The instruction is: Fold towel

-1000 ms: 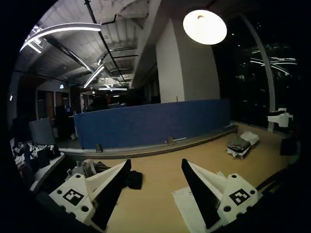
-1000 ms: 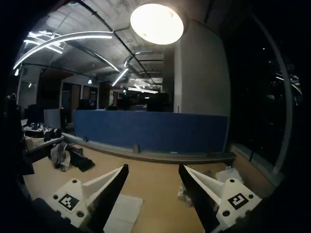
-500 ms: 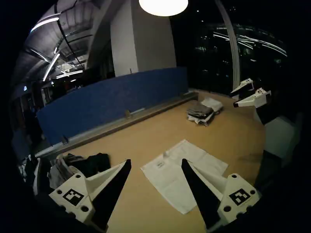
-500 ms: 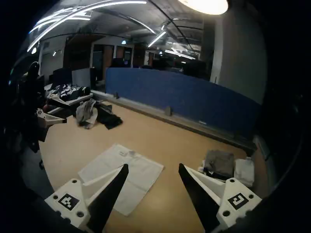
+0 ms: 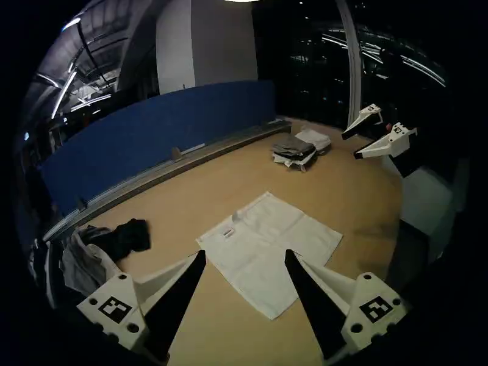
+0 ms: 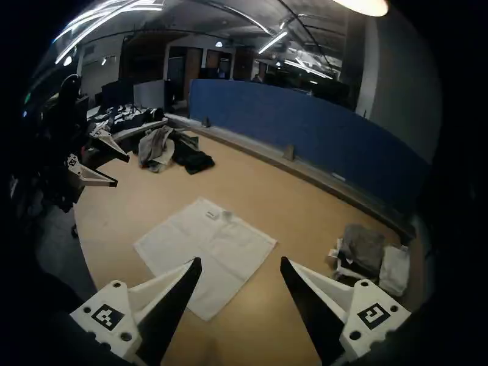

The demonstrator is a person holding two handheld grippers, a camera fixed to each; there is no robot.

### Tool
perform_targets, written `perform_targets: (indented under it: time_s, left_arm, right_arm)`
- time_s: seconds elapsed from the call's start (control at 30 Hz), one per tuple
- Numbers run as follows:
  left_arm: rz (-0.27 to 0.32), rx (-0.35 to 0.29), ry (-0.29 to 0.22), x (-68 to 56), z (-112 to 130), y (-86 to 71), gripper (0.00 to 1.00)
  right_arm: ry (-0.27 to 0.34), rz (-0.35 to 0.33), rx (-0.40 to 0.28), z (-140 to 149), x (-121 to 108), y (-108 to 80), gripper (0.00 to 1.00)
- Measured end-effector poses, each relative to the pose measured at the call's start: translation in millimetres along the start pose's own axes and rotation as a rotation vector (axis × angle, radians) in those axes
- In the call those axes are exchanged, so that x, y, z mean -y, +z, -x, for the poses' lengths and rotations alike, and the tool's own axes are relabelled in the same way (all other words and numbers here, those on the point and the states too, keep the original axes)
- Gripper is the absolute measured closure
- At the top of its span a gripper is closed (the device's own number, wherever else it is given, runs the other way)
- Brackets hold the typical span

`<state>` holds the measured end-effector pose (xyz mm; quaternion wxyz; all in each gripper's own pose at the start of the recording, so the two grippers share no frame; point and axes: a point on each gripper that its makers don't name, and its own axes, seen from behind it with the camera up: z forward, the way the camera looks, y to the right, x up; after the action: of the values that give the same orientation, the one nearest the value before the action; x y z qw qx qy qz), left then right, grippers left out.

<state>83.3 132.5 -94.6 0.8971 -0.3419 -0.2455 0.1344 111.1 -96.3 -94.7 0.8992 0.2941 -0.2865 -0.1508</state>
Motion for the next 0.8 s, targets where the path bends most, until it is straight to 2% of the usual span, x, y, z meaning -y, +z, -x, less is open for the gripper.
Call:
perform_targets:
  time_s: [0.57, 0.8]
  left_arm:
    - [0.012, 0.063, 0.016, -17.2, 64, 24.8, 0.04]
    - [0.042, 0.098, 0.011, -30.5, 92, 37.6, 0.04]
  right_arm:
    - [-0.013, -0.040, 0.051, 56, 30, 31.9, 0.00]
    - [0.001, -0.036, 0.066, 80, 35, 49.1, 0.00]
